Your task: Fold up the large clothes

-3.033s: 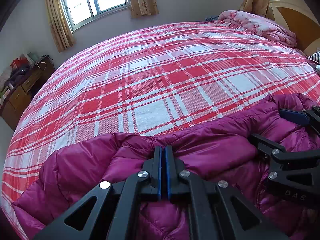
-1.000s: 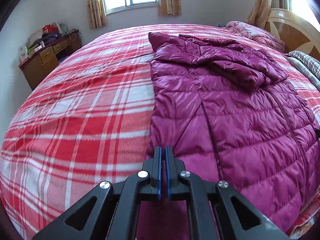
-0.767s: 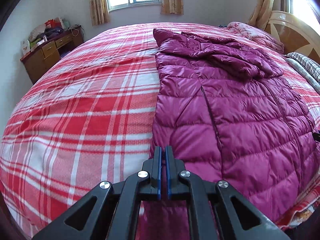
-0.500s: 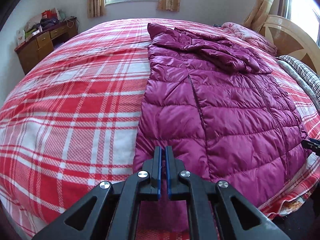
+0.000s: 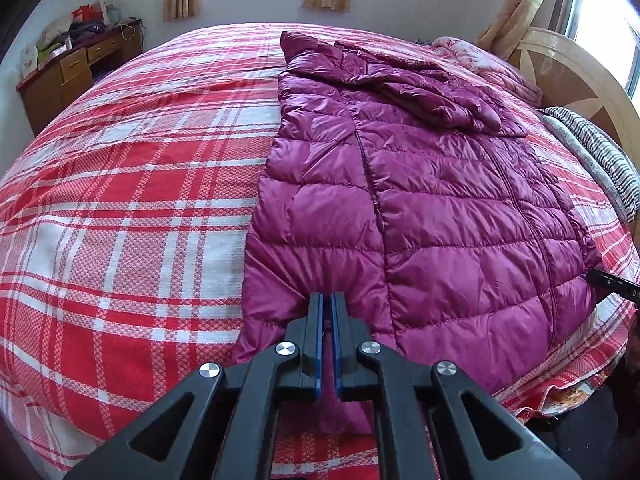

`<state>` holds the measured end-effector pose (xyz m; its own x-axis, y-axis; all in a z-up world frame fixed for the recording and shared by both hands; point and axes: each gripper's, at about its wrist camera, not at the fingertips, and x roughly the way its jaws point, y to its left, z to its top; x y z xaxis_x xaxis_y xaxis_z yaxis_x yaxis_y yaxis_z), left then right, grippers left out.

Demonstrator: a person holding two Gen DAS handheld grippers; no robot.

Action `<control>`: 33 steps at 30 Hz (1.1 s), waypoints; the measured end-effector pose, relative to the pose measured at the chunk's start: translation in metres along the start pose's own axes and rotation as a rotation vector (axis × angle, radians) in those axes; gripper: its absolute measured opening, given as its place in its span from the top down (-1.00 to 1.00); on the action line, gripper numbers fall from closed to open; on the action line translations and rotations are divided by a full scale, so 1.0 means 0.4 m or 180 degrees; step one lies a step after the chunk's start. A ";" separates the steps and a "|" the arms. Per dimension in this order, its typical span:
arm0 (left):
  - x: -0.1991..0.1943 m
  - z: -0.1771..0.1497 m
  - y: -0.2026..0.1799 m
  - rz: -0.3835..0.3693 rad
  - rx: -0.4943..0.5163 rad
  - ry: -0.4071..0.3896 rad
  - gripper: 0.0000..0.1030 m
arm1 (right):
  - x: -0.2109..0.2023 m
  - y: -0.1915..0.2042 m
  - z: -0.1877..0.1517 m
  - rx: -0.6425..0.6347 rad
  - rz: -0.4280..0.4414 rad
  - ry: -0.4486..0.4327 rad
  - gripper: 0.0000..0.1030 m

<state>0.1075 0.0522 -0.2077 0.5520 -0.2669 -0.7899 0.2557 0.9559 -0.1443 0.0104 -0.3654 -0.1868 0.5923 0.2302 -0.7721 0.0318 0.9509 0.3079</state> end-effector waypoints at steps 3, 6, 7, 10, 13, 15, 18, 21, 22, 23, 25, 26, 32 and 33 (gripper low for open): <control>-0.025 0.005 0.004 0.0030 -0.0009 -0.0079 0.92 | -0.001 -0.004 0.000 0.0064 0.0035 0.0000 0.33; -0.044 -0.001 -0.010 0.0118 0.0146 -0.0210 0.92 | -0.001 -0.006 0.002 0.0080 0.0042 -0.0010 0.33; -0.042 -0.004 -0.013 0.0214 0.0188 -0.0218 0.92 | -0.001 -0.006 0.002 0.0089 0.0046 -0.0013 0.33; -0.020 -0.010 -0.007 0.0294 0.0163 -0.0157 0.92 | -0.003 -0.011 0.002 0.0146 0.0105 -0.0035 0.25; -0.023 -0.005 0.005 0.0324 0.0061 -0.0188 0.92 | -0.011 -0.013 0.001 0.0188 0.0153 -0.0071 0.19; -0.052 0.001 0.012 0.0398 0.0010 -0.0361 0.92 | -0.009 -0.012 0.003 0.0182 0.0153 -0.0078 0.19; -0.057 -0.003 0.024 0.0456 0.0000 -0.0388 0.92 | 0.000 -0.008 -0.001 0.0180 0.0155 -0.0060 0.06; -0.008 -0.012 0.039 0.0462 -0.0066 -0.0139 0.92 | 0.008 0.004 -0.003 0.0106 0.0105 -0.0041 0.05; 0.001 -0.019 0.042 0.0457 -0.0058 -0.0159 0.92 | 0.007 0.005 -0.003 0.0095 0.0103 -0.0044 0.05; -0.003 -0.025 0.042 0.0446 -0.0034 -0.0280 0.91 | 0.006 0.004 -0.003 0.0094 0.0108 -0.0044 0.05; -0.002 -0.037 0.045 0.0423 -0.0011 -0.0348 0.91 | 0.006 0.001 -0.004 0.0108 0.0114 -0.0043 0.05; 0.000 -0.042 0.050 0.0390 -0.0008 -0.0359 0.91 | 0.007 -0.001 -0.004 0.0114 0.0115 -0.0039 0.05; -0.052 -0.040 0.025 0.0743 0.0045 -0.0450 0.91 | 0.007 0.006 -0.007 0.0040 0.0062 -0.0046 0.05; -0.073 -0.039 0.019 0.0759 0.0072 -0.0572 0.91 | 0.007 0.008 -0.007 0.0026 0.0054 -0.0047 0.05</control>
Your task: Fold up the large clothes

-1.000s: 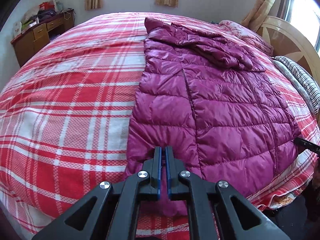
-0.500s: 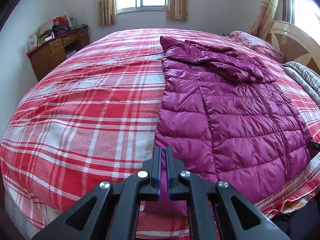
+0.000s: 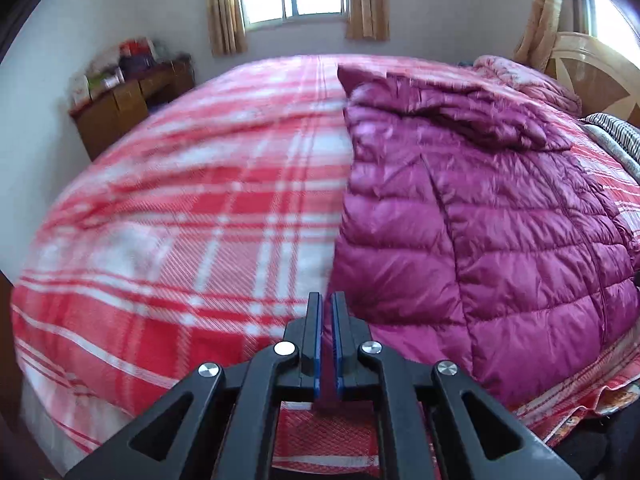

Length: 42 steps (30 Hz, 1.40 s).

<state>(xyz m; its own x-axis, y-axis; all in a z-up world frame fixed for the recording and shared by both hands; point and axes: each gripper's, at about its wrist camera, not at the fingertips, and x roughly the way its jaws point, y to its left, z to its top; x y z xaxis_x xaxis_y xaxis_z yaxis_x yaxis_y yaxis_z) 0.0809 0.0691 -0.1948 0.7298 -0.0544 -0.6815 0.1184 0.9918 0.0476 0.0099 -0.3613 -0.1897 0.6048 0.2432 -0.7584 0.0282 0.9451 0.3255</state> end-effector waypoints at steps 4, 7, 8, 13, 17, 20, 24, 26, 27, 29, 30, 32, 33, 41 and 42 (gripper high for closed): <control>-0.065 0.025 0.021 -0.0202 -0.0174 -0.0336 0.90 | 0.002 0.001 -0.001 -0.0015 -0.0008 -0.0006 0.05; -0.075 0.027 0.028 -0.0354 -0.0274 -0.0341 0.85 | 0.001 0.001 -0.002 -0.0032 -0.0014 -0.0006 0.05; -0.071 0.022 0.028 -0.0347 -0.0300 -0.0324 0.64 | 0.002 0.003 -0.002 -0.0036 -0.0014 -0.0004 0.05; 0.004 -0.034 0.015 -0.0460 -0.0427 -0.0033 -0.98 | 0.004 0.010 -0.003 -0.0100 -0.0023 0.0006 -0.01; 0.040 -0.051 0.007 -0.0450 -0.0492 0.0225 -0.98 | 0.004 0.011 -0.005 -0.0130 -0.0030 0.0003 -0.02; 0.033 -0.057 0.013 -0.0588 -0.0569 0.0176 -0.98 | 0.003 0.013 -0.005 -0.0144 -0.0028 -0.0003 -0.02; 0.031 -0.044 0.015 -0.0791 -0.0578 0.0171 -0.98 | -0.001 0.028 -0.005 -0.0220 0.0009 -0.0021 0.30; 0.024 -0.042 0.007 -0.0866 -0.0564 0.0141 -0.98 | 0.003 0.030 -0.006 -0.0245 0.0013 -0.0001 0.50; 0.022 -0.042 -0.001 -0.0944 -0.0559 0.0152 -0.97 | 0.005 0.028 -0.006 -0.0227 0.0048 0.0017 0.57; 0.031 -0.050 -0.013 -0.1095 -0.0571 0.0296 -0.38 | 0.002 0.023 -0.003 -0.0223 0.0065 0.0154 0.65; 0.033 -0.049 -0.014 -0.1134 -0.0587 0.0336 -0.13 | -0.005 0.020 0.000 -0.0194 0.0106 0.0129 0.69; 0.023 -0.040 -0.012 -0.1272 -0.0594 0.0340 0.60 | -0.025 0.022 0.006 -0.0187 0.0165 0.0044 0.72; 0.011 -0.036 -0.010 -0.1305 -0.0592 0.0305 0.60 | -0.037 0.025 0.008 -0.0197 0.0187 0.0000 0.74; -0.183 0.048 0.033 -0.1798 -0.0516 -0.0369 0.85 | -0.192 0.059 0.044 -0.0214 0.0617 -0.0423 0.78; -0.215 0.059 0.043 -0.1891 -0.0531 -0.0462 0.86 | -0.222 0.061 0.047 -0.0204 0.0683 -0.0478 0.78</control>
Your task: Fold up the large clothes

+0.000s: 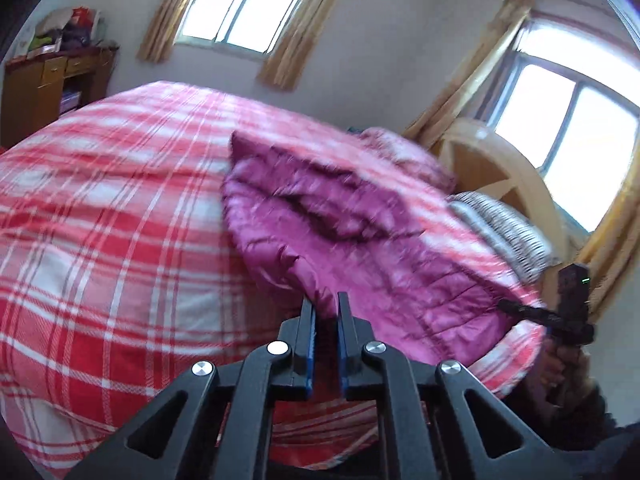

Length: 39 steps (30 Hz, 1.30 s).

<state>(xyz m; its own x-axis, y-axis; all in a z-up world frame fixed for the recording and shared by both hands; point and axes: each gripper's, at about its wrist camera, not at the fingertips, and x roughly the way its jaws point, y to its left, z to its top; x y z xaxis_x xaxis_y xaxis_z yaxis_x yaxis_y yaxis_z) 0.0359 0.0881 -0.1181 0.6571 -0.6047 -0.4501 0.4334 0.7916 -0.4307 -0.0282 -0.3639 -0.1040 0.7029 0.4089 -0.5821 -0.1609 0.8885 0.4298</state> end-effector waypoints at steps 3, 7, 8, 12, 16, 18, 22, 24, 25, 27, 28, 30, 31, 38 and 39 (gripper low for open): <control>-0.108 0.038 -0.046 -0.0148 0.0154 -0.0309 0.95 | -0.069 0.019 0.017 -0.0010 0.0125 -0.0161 0.79; -0.207 0.085 -0.092 -0.0201 0.0335 -0.0618 0.97 | -0.184 0.027 0.040 0.0079 0.0311 -0.0482 0.81; -0.208 0.092 -0.098 -0.0186 0.0395 -0.0613 0.97 | -0.199 0.030 0.045 0.0080 0.0309 -0.0549 0.81; -0.118 0.065 -0.058 0.0177 0.0350 -0.0318 0.95 | -0.191 0.044 0.053 -0.0006 0.0229 -0.0555 0.82; 0.001 0.010 0.028 0.0544 0.0055 0.0195 0.94 | -0.136 0.023 0.039 0.0033 0.0124 -0.0387 0.82; 0.043 -0.032 0.049 0.0586 -0.0046 0.0431 0.94 | -0.122 0.010 0.033 0.0047 0.0057 -0.0351 0.82; 0.108 -0.116 0.079 0.0298 -0.0498 0.1043 0.91 | -0.117 -0.013 0.023 0.0096 0.0058 -0.0331 0.82; 0.098 -0.136 0.066 0.0405 -0.0504 0.1091 0.55 | -0.120 -0.018 0.013 0.0087 0.0072 -0.0311 0.82; 0.087 -0.139 0.051 0.0466 -0.0439 0.1053 -0.23 | -0.115 -0.017 0.009 0.0078 0.0071 -0.0293 0.82; 0.078 -0.149 0.030 0.0404 -0.0387 0.1038 -0.97 | -0.110 -0.012 0.003 0.0051 0.0074 -0.0259 0.82; 0.073 -0.156 0.020 0.0357 -0.0382 0.1055 -0.97 | -0.105 -0.010 0.002 0.0040 0.0085 -0.0248 0.82; 0.080 -0.169 0.019 0.0343 -0.0447 0.1134 -0.97 | -0.099 -0.005 0.000 0.0026 0.0105 -0.0237 0.82; 0.088 -0.176 0.026 0.0316 -0.0529 0.1176 -0.97 | -0.098 -0.003 -0.001 0.0019 0.0115 -0.0231 0.82; 0.123 -0.221 0.102 -0.0045 -0.1042 0.1341 -0.92 | -0.094 0.000 -0.004 0.0016 0.0122 -0.0221 0.82; 0.117 -0.220 0.098 -0.0169 -0.1042 0.1311 -0.79 | -0.092 0.002 -0.006 0.0011 0.0118 -0.0210 0.82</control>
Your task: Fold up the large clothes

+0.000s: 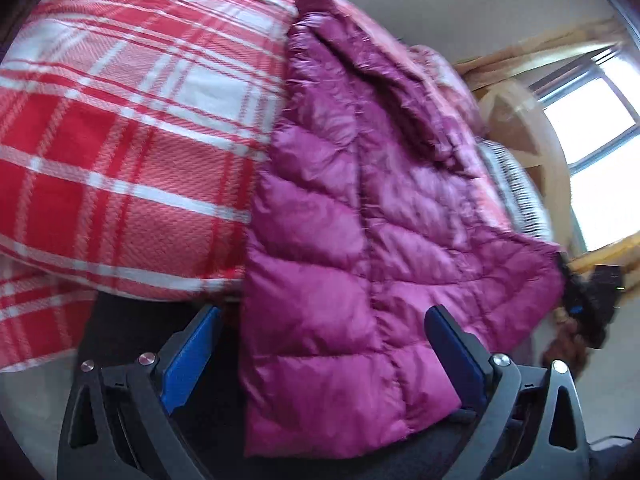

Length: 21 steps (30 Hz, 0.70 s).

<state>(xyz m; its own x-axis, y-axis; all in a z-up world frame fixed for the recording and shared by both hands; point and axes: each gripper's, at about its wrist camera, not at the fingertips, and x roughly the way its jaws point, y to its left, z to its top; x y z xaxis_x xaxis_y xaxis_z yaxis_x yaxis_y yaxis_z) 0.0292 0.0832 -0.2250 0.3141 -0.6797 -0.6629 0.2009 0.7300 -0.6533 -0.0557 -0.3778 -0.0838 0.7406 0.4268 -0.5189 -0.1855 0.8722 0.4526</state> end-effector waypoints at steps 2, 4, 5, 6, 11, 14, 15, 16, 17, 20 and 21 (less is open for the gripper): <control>-0.007 0.002 -0.023 -0.0091 0.0187 0.0048 0.43 | 0.005 0.002 -0.002 -0.0006 -0.0022 0.0005 0.82; -0.035 0.009 -0.048 -0.0283 0.0285 -0.0049 0.80 | 0.001 0.001 0.000 0.0013 -0.0015 -0.0024 0.83; -0.056 0.014 -0.062 -0.0403 0.0332 -0.0121 0.83 | 0.000 0.000 0.001 0.0026 -0.0012 -0.0050 0.83; -0.085 0.020 -0.080 -0.0503 0.0409 -0.0220 0.85 | -0.008 0.001 0.005 0.0045 0.0002 -0.0084 0.83; -0.260 0.054 -0.177 -0.0872 0.0741 -0.0791 0.93 | -0.062 0.013 0.036 0.0164 0.0186 -0.0303 0.84; -0.322 0.083 -0.219 -0.1046 0.0879 -0.0996 0.96 | -0.100 0.033 0.073 0.0166 0.0265 -0.0453 0.84; -0.318 0.094 -0.229 -0.1004 0.0929 -0.1005 0.96 | -0.107 0.038 0.086 0.0147 0.0238 -0.0492 0.84; -0.310 0.109 -0.232 -0.0940 0.0967 -0.0995 0.96 | -0.108 0.040 0.102 0.0134 0.0197 -0.0523 0.84; -0.291 0.124 -0.228 -0.0906 0.0949 -0.0929 0.96 | -0.105 0.036 0.110 0.0136 0.0175 -0.0530 0.84; -0.239 0.135 -0.193 -0.0581 0.0841 -0.0847 0.94 | -0.095 0.019 0.124 0.0171 0.0126 -0.0518 0.84; -0.215 0.133 -0.180 -0.0341 0.0785 -0.0758 0.93 | -0.093 0.016 0.122 0.0168 0.0123 -0.0512 0.84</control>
<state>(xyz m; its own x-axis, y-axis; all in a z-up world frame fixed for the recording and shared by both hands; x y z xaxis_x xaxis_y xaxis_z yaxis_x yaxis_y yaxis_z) 0.0370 0.0930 -0.1014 0.4807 -0.7386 -0.4727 0.4533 0.6707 -0.5871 -0.0530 -0.3996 -0.0261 0.8281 0.4125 -0.3796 -0.1850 0.8403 0.5097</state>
